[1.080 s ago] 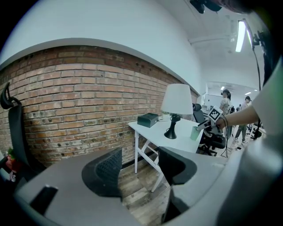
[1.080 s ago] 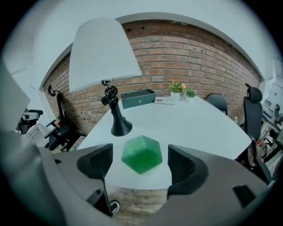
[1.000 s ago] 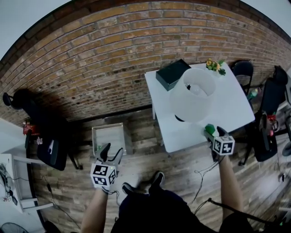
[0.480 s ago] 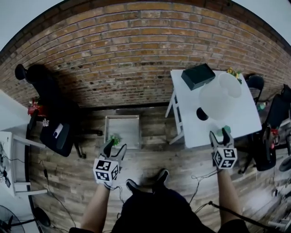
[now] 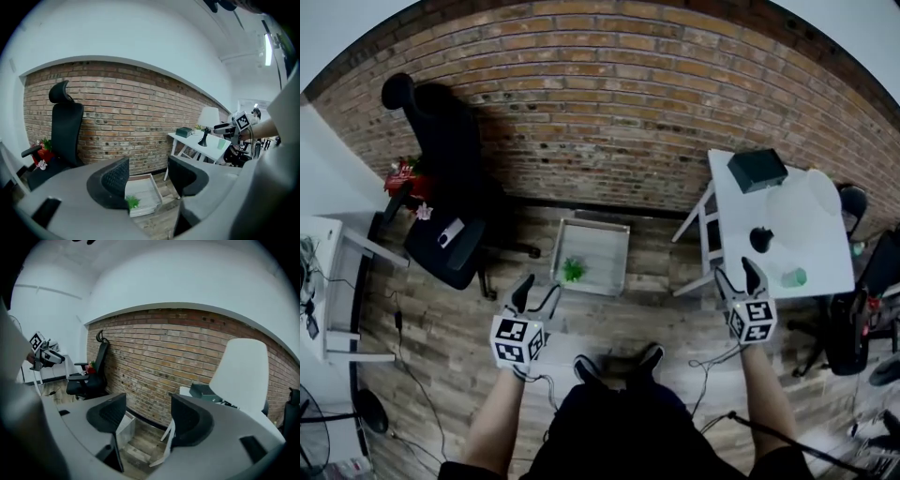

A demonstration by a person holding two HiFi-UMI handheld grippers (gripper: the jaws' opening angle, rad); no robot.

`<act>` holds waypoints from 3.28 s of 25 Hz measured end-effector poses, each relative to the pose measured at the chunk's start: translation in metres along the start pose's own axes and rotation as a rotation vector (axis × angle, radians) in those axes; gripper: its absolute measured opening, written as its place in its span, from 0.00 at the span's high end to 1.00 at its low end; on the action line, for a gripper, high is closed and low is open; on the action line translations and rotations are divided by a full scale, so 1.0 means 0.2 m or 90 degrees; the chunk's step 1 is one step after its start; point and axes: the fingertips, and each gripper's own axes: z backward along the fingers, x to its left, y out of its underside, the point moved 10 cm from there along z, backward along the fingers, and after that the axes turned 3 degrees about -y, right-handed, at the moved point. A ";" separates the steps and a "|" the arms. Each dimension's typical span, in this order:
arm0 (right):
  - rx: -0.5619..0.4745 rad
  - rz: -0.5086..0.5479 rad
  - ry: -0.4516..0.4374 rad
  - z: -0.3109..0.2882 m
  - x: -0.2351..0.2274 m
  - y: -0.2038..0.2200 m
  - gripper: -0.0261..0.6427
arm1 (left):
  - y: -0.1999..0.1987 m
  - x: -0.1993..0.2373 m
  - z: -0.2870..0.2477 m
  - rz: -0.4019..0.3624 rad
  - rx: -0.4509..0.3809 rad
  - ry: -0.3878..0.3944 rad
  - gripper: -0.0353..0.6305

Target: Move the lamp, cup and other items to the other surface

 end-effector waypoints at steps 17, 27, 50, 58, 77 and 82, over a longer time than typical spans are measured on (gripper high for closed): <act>0.087 0.138 -0.262 -0.70 1.00 0.01 0.49 | 0.37 0.45 0.30 0.029 0.032 -0.058 0.56; 0.135 0.183 -0.457 -1.37 1.19 0.34 0.49 | 0.43 0.53 -0.03 0.052 0.125 -0.109 0.56; 0.305 0.297 -0.623 -2.58 1.51 1.53 0.45 | 1.08 0.76 -0.69 0.155 0.232 -0.121 0.57; 0.277 0.361 -0.671 -2.81 1.78 1.78 0.42 | 1.35 0.78 -0.78 0.187 0.249 -0.121 0.57; 0.237 0.307 -0.666 -2.93 2.06 1.87 0.50 | 1.57 0.90 -0.67 0.220 0.254 -0.128 0.57; 0.231 0.264 -0.640 -2.76 1.99 1.59 0.50 | 1.40 0.88 -0.59 0.212 0.230 -0.116 0.57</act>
